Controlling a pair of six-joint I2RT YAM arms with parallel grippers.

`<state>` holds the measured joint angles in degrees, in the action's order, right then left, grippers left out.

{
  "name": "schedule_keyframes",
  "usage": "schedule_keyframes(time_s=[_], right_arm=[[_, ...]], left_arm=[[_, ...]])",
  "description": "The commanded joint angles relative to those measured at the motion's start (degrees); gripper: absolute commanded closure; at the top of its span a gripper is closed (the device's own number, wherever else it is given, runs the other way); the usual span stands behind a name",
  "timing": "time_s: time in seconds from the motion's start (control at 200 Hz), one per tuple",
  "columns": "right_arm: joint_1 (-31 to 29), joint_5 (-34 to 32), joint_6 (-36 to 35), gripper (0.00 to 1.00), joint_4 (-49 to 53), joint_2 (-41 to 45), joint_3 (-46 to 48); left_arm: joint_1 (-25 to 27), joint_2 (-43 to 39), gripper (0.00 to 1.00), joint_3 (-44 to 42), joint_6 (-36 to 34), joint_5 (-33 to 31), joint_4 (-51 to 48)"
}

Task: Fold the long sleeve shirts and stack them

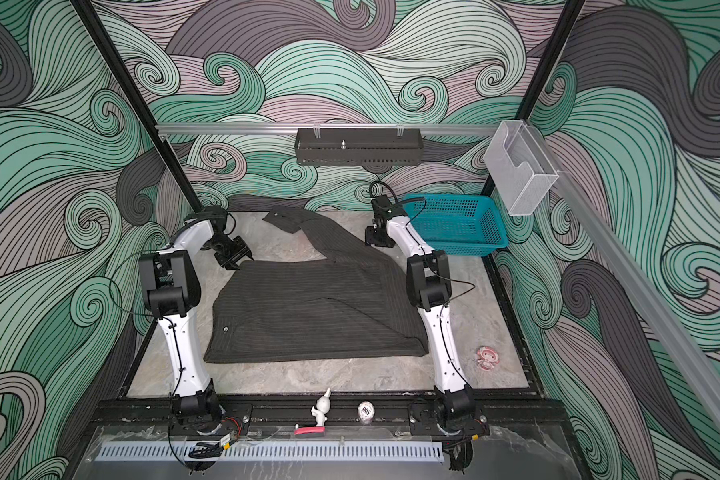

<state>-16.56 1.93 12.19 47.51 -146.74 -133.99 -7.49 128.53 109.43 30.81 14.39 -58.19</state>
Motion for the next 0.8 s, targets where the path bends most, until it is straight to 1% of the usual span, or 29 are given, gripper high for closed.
schedule_keyframes(time_s=[0.0,0.13,0.235,0.485,0.56,0.665,0.796], right_arm=[[-1.2,-0.3,-3.1,0.36,1.8,-2.3,-5.7],[-2.9,0.2,-4.8,0.35,3.5,-7.5,-13.1],[-4.5,-0.5,-5.5,0.34,4.0,-10.5,-16.7],[-6.0,-6.9,-4.5,0.27,5.1,-13.7,-19.1],[-6.1,-9.1,-4.5,0.27,6.9,-15.0,-21.9],[-6.4,-11.9,-4.5,0.28,7.9,-15.4,-22.7],[-6.3,-14.3,-3.8,0.35,9.7,-16.1,-22.6]], left_arm=[[-0.9,0.4,0.43,3.5,-0.9,-1.4,-3.4],[-1.5,0.3,0.43,3.3,-1.1,-1.2,-3.6],[-1.8,0.4,0.43,2.9,-1.1,-0.6,-3.5],[-2.3,-0.6,0.43,3.0,-0.9,0.5,-3.0],[-2.4,-0.8,0.43,2.9,-0.9,0.5,-2.9],[-2.3,-0.8,0.44,2.8,-1.0,0.8,-2.9],[-2.3,-0.5,0.44,2.7,-0.9,1.7,-2.6]])
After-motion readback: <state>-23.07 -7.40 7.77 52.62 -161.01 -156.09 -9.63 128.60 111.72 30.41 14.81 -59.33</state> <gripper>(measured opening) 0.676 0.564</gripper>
